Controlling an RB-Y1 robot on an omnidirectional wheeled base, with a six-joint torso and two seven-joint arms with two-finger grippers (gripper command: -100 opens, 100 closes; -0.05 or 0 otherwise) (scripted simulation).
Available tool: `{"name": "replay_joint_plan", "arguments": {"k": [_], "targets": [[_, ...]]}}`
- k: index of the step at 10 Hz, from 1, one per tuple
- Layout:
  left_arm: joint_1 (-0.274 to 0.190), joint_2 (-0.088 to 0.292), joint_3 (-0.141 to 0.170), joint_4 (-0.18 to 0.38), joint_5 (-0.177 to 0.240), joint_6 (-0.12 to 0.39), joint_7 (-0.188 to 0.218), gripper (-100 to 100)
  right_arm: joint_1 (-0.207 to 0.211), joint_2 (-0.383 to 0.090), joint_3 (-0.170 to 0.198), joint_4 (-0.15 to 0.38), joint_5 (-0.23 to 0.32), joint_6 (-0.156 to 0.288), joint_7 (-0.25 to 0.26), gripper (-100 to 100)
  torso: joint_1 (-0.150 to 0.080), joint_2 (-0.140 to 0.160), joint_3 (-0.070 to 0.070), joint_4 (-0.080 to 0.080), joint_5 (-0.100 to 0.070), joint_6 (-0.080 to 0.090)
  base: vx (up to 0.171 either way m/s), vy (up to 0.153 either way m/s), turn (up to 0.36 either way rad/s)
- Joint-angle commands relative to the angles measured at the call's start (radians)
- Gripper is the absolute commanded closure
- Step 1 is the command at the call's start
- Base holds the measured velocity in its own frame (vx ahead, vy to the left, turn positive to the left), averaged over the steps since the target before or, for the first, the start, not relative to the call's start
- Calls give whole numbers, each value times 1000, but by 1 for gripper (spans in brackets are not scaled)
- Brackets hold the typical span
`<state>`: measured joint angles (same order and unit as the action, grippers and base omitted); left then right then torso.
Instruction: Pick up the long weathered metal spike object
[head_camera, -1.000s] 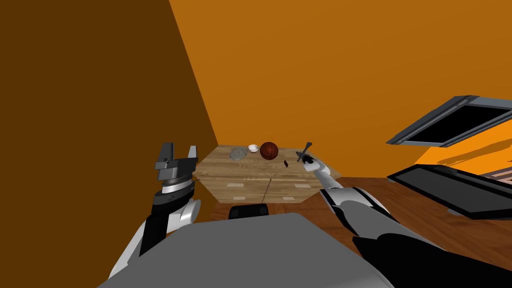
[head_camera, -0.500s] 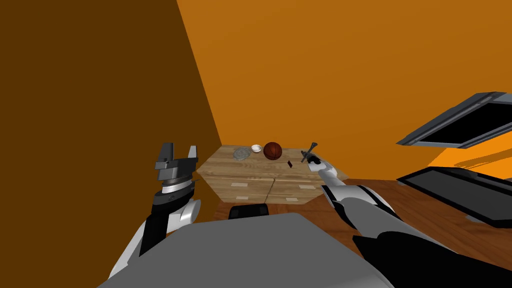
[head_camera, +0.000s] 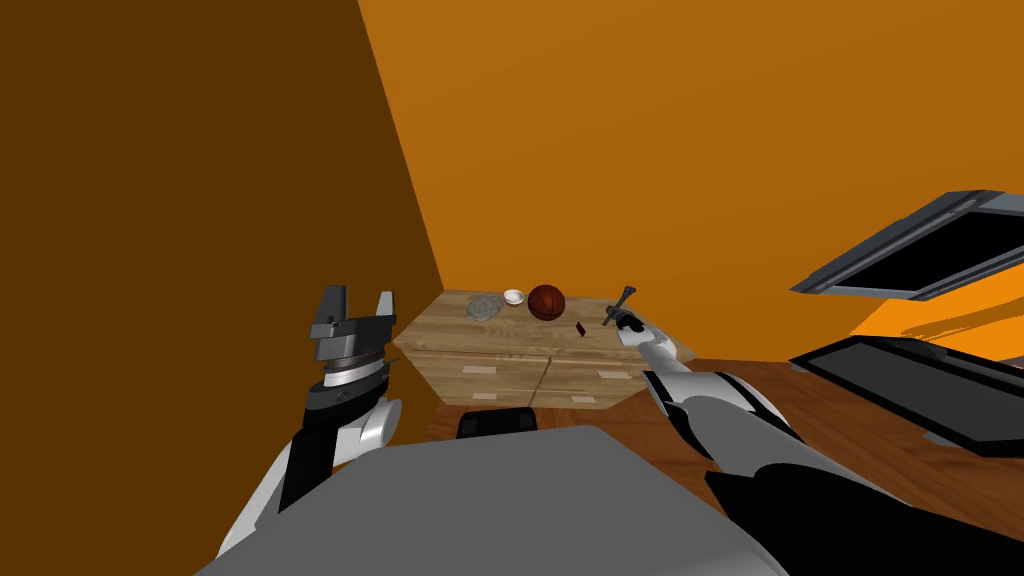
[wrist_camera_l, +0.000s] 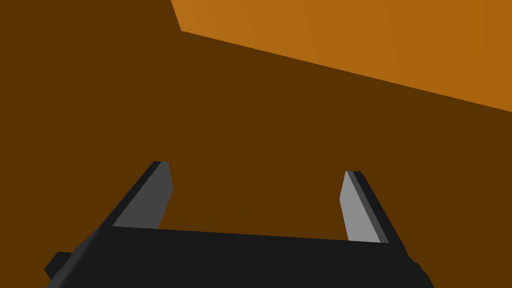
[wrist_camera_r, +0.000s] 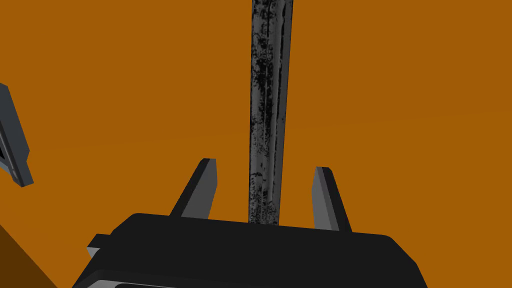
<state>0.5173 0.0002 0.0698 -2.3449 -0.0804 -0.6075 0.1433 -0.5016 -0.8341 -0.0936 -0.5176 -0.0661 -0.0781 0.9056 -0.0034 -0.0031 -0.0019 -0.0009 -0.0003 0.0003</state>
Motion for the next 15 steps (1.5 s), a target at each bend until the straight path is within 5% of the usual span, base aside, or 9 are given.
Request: {"name": "replay_joint_plan", "arguments": {"k": [1, 4, 5, 6, 9, 10, 13, 14, 15], "targets": [[0, 0, 0, 0, 0, 0, 0, 0, 0, 0, 0, 0, 0, 0, 0, 100, 0, 0, 0, 0, 0, 0, 0, 0, 0], [0, 0, 0, 0, 0, 0, 0, 0, 0, 0, 0, 0, 0, 0, 1, 100, -1, 0, 0, 0, -1, 0, 0, 0, 0], [0, 0, 0, 0, 0, 0, 0, 0, 0, 0, 0, 0, 0, 0, 1, 0, -1, 0, 0, 0, -1, 0, 0, 0, 0], [0, 0, 0, 0, 0, 0, 0, 0, 9, 15, 49, -50, 51, 50, -49, 100, -1, 0, 0, 0, 0, 0, -4, -64, -101], [0, 0, 0, 0, 0, 0, 0, 0, 9, 15, 49, -76, 64, 77, -76, 100, -5, -1, -1, -1, -2, -1, -7, -50, 2], [0, 0, 0, 0, 0, 0, 0, 0, 28, 30, 91, -144, 113, 137, -122, 100, -4, -1, -2, -2, -2, -1, 6, -69, -87], [0, 0, 0, 0, 0, 0, 0, 0, 28, 30, 91, -170, 128, 162, -150, 100, -9, -3, -5, -6, -7, 1, -4, -42, -8], [0, 0, 0, 0, 0, 0, 0, 0, 47, 46, 134, -211, 177, 205, -199, 100, -8, -4, -5, -6, -7, 1, 0, -65, -77], [0, 0, 0, 0, 0, 0, 0, 0, 47, 46, 134, -264, 192, 247, -225, 100, -10, -3, -5, -7, -9, 1, -4, -87, -47]]}}
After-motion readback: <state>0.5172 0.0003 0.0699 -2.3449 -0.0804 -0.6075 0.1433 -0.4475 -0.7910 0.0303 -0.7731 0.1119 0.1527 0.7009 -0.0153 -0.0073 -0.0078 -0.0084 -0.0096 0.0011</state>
